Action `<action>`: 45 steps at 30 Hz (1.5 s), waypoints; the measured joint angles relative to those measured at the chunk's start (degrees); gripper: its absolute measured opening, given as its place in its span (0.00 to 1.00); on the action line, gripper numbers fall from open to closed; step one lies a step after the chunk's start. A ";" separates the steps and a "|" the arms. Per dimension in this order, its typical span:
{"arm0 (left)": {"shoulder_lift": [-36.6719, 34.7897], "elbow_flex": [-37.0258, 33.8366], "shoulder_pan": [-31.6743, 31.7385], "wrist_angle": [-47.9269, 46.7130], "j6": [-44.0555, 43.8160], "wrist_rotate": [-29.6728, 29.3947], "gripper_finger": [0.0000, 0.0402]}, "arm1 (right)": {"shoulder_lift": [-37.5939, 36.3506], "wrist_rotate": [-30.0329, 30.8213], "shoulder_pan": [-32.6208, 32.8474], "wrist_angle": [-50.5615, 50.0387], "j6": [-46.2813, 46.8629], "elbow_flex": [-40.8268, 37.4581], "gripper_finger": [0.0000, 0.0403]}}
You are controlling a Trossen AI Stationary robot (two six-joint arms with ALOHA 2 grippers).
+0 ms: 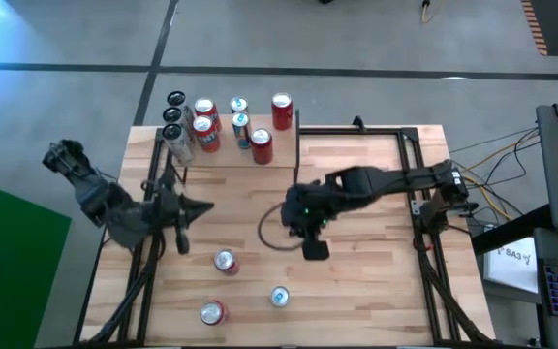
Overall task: Place canned beverage on shelf
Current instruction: Put the blue soda can on the shelf aligned with the other blue soda cans
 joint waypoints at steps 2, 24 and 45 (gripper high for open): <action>0.73 -1.10 -1.78 2.67 0.00 -0.15 0.00 | 0.06 0.04 1.54 -0.04 0.00 -0.20 0.02; 19.20 0.88 -11.14 17.48 -2.63 -5.62 0.00 | -1.07 19.17 23.35 19.03 0.21 -16.91 0.02; 28.27 0.79 -13.24 23.02 -7.38 -10.17 0.00 | -1.18 37.96 27.79 47.26 -1.97 -31.13 0.02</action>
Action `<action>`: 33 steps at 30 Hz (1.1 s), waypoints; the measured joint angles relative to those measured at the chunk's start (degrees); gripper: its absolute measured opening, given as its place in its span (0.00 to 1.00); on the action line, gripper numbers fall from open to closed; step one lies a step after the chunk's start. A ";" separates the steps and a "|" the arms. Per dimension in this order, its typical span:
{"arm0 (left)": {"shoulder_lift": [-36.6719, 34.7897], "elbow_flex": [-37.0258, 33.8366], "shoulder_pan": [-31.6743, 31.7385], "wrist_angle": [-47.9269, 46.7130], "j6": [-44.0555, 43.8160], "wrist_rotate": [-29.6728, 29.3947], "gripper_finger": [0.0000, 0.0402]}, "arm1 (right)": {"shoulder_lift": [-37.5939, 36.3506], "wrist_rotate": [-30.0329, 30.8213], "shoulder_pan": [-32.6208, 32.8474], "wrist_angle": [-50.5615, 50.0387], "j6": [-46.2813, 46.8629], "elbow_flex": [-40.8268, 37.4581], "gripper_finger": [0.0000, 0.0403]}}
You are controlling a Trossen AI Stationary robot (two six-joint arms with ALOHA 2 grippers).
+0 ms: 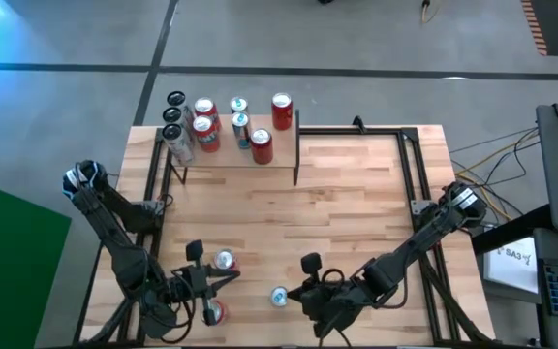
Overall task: Place canned beverage on shelf
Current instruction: Put the blue soda can on the shelf aligned with the other blue soda cans
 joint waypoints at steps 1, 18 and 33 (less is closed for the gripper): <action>0.00 0.00 -0.04 0.14 -0.08 0.00 0.00 | 0.00 -0.02 0.01 0.02 0.01 0.00 0.02; -0.02 0.00 -0.09 0.87 -0.09 -0.97 0.00 | 0.09 -3.58 -0.13 -0.11 7.02 -0.03 0.73; 0.31 0.07 -0.13 1.13 -0.09 -0.99 0.00 | 6.81 -3.29 -3.42 1.17 9.16 -0.15 0.95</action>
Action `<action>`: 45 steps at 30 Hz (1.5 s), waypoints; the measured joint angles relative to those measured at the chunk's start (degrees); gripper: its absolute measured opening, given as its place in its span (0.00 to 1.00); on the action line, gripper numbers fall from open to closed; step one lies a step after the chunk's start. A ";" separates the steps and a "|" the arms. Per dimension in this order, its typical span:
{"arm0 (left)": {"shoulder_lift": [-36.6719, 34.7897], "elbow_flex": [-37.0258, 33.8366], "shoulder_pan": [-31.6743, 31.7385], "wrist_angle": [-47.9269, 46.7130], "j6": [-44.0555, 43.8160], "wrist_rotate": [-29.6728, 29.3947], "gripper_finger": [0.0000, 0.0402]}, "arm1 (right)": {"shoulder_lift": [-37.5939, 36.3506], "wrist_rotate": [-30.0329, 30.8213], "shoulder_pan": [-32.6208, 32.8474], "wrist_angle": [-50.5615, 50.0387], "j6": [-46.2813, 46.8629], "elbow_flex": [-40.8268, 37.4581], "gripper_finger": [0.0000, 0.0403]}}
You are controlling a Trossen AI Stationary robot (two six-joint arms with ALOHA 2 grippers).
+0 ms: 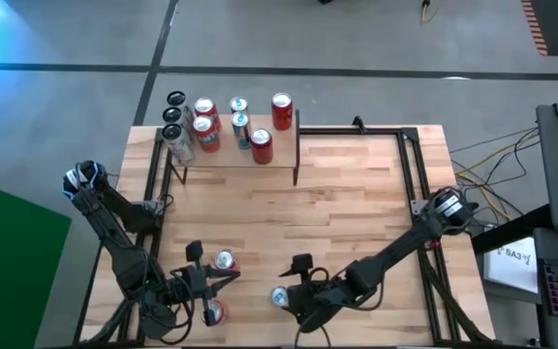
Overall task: Place canned beverage on shelf
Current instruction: Put the blue soda can on the shelf aligned with the other blue soda cans
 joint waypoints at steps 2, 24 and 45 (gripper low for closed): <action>0.09 0.00 -0.02 0.02 0.00 0.00 0.00 | 0.52 0.05 -0.20 1.06 -0.01 0.02 0.95; 0.10 0.02 -0.07 0.20 0.13 -0.02 0.00 | 1.89 -4.00 -1.53 11.99 1.44 -4.70 0.83; -1.14 0.04 0.45 3.19 15.13 -1.97 0.00 | -1.89 -4.60 -1.54 10.70 -1.64 -4.87 0.54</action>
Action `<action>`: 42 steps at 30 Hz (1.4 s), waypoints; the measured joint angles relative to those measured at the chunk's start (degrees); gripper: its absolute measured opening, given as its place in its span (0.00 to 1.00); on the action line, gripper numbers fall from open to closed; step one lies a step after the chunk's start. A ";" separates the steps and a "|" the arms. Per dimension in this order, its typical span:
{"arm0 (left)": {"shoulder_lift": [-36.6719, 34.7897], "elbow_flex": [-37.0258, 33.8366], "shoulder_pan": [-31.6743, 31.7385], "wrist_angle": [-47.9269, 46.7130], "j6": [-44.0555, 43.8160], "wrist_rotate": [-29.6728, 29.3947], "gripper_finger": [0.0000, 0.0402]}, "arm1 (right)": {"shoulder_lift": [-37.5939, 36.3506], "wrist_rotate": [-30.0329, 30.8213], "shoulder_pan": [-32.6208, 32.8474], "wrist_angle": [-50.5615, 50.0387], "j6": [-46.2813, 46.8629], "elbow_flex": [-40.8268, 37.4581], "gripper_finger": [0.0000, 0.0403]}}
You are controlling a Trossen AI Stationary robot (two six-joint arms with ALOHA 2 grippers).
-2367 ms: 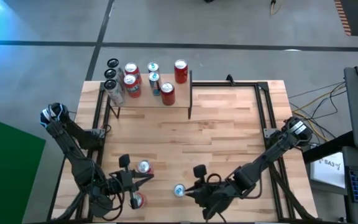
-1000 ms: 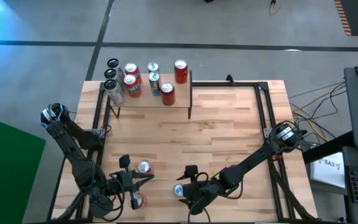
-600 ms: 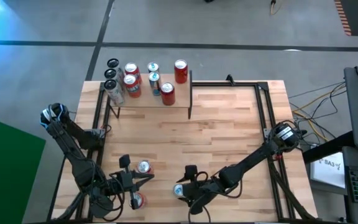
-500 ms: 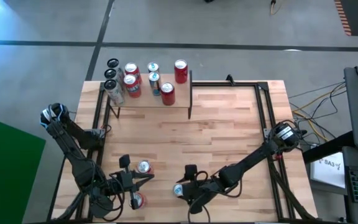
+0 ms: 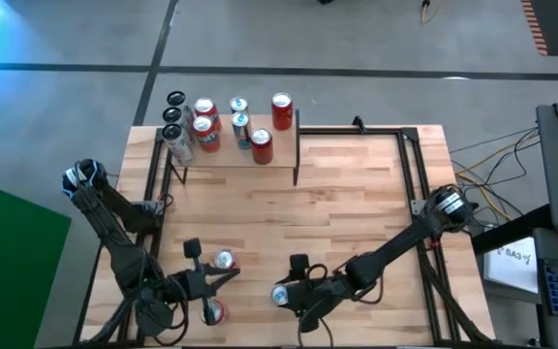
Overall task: Place canned beverage on shelf
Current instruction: Put the blue soda can on the shelf aligned with the other blue soda cans
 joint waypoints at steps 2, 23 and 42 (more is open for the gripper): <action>-1.15 0.00 0.14 -1.06 1.63 0.15 0.00 | -1.92 0.24 -0.11 -0.18 -1.22 0.02 0.55; -20.47 -21.95 4.28 14.76 13.61 10.23 0.00 | -17.55 -3.70 -6.81 8.18 -19.89 -9.02 0.56; -21.88 -29.09 20.12 40.02 28.01 35.08 0.14 | -22.47 -27.15 -23.10 20.55 -29.56 -14.31 0.56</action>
